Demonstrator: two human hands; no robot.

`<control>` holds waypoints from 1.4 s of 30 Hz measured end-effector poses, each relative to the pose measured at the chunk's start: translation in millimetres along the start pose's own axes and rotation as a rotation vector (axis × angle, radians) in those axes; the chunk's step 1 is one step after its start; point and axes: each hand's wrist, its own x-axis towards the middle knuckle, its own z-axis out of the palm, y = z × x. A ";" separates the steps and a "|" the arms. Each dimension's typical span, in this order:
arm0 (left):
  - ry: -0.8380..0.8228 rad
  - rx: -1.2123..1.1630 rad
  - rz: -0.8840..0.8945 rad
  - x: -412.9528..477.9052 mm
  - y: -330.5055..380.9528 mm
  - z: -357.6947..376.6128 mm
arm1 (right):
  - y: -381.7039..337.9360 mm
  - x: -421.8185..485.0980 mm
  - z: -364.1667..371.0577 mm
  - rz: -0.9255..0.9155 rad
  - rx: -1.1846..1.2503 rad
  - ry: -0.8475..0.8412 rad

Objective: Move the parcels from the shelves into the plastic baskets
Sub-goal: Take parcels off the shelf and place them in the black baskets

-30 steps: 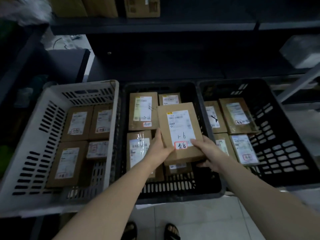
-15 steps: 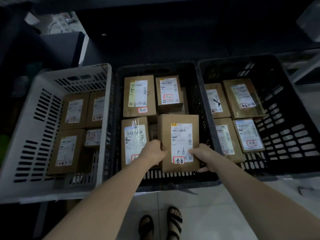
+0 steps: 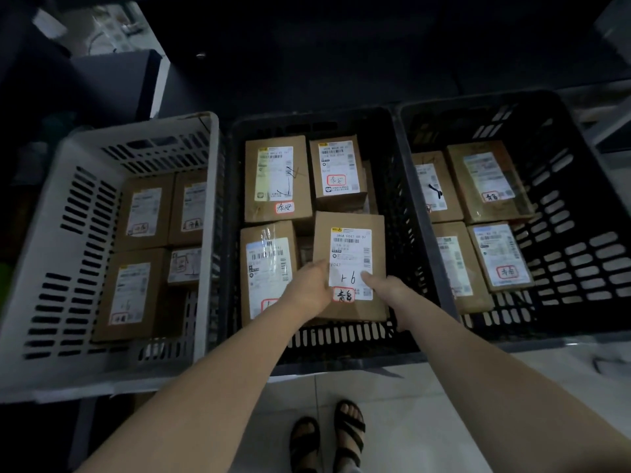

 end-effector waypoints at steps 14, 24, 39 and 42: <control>0.580 -0.294 0.056 -7.8 51.2 -41.4 | -11.8 -44.8 -28.2 -0.335 0.508 -0.109; 0.291 -0.375 0.307 4.7 164.7 -11.0 | -28.7 -82.9 -172.1 -0.406 0.436 0.091; 0.333 0.322 0.103 97.4 209.5 52.7 | -54.9 56.7 -247.3 -0.281 0.350 -0.007; 0.326 0.409 0.137 114.2 188.9 47.9 | -81.1 87.2 -218.7 -0.466 0.081 0.151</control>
